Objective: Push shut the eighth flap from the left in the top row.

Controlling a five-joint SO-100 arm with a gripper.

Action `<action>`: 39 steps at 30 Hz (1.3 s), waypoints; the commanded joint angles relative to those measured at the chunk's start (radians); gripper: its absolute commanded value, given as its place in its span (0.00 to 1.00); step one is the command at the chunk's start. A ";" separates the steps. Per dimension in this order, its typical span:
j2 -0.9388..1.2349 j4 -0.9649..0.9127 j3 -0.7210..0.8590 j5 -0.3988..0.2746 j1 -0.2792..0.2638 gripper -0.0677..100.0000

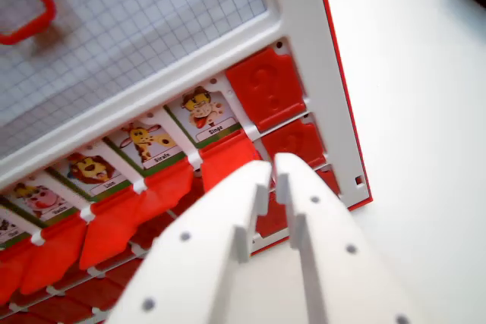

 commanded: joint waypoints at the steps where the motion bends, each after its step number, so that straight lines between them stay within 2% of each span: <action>1: 0.318 0.140 -0.081 -0.071 -0.038 0.00; 5: 0.489 0.285 0.000 -0.120 -0.091 0.00; 9: 0.629 0.388 0.063 -0.126 -0.164 0.00; 15: 0.802 0.391 0.232 -0.115 -0.264 0.00; 19: 0.893 0.368 0.333 -0.115 -0.311 0.00; 27: 1.049 0.327 0.538 -0.110 -0.351 0.00; 33: 1.086 0.284 0.612 -0.103 -0.362 0.00; 39: 1.095 0.281 0.612 -0.117 -0.362 0.00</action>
